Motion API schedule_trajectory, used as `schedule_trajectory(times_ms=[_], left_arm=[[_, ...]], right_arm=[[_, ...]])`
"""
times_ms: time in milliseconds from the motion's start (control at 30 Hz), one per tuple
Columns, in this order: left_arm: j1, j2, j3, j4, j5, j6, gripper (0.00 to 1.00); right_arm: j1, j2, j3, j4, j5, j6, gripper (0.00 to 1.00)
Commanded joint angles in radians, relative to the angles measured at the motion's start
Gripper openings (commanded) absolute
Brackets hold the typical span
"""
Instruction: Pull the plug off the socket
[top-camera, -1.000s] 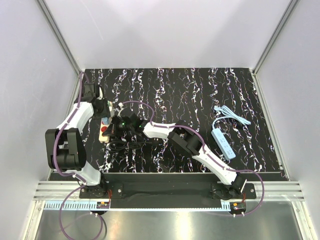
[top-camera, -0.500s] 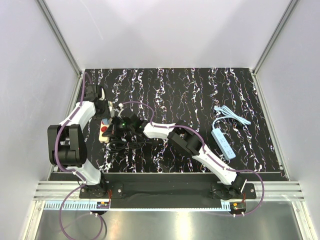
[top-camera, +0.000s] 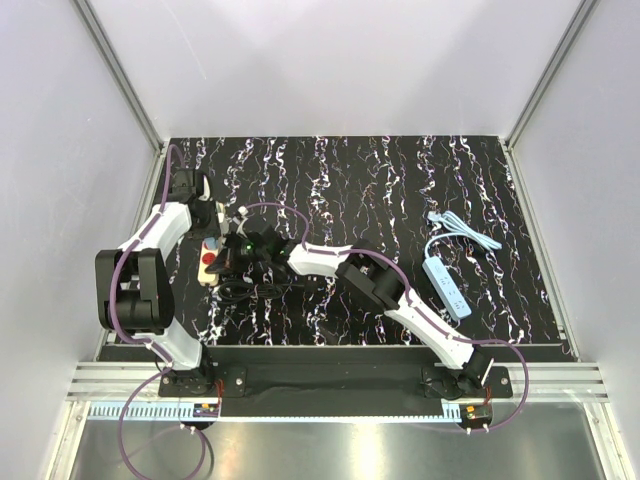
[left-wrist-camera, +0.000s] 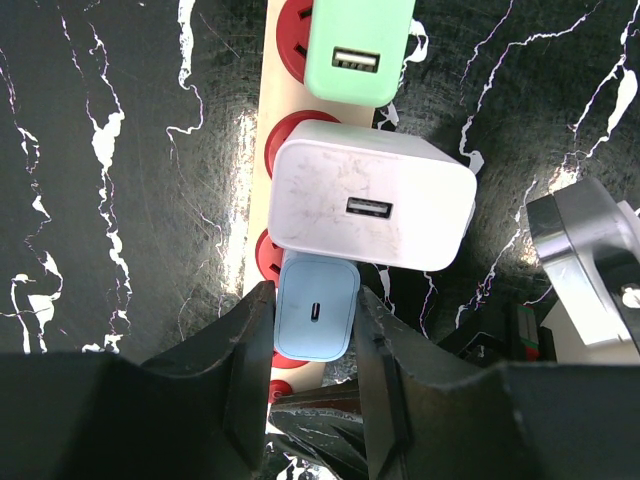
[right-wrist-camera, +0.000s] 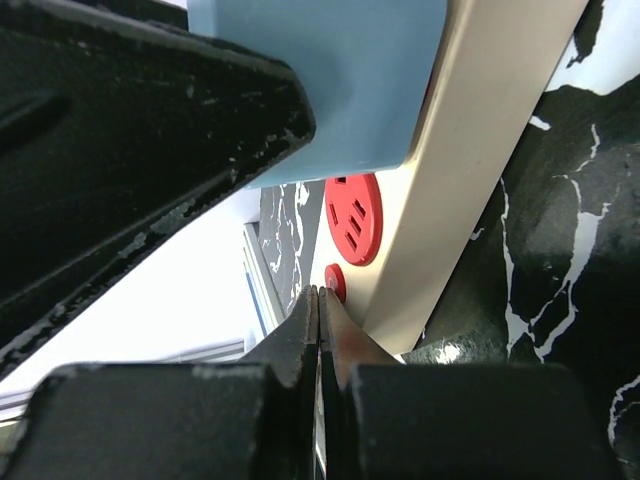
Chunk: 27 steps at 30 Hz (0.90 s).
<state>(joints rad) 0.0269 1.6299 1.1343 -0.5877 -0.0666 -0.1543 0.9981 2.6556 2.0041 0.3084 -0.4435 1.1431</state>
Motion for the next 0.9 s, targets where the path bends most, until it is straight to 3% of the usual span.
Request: schedule_trajectory(times_ms=[0, 467, 867], left_arm=[[-0.002, 0.001, 0.015, 0.029, 0.014, -0.014, 0.00], [-0.002, -0.038, -0.004, 0.037, 0.053, -0.031, 0.00], [-0.010, -0.088, -0.024, 0.054, 0.048, -0.025, 0.00]], right_arm=[[-0.019, 0.043, 0.001, -0.150, 0.022, -0.025, 0.00], [-0.019, 0.084, 0.096, -0.340, 0.060, -0.065, 0.00], [-0.021, 0.089, 0.097, -0.353, 0.051, -0.051, 0.00]])
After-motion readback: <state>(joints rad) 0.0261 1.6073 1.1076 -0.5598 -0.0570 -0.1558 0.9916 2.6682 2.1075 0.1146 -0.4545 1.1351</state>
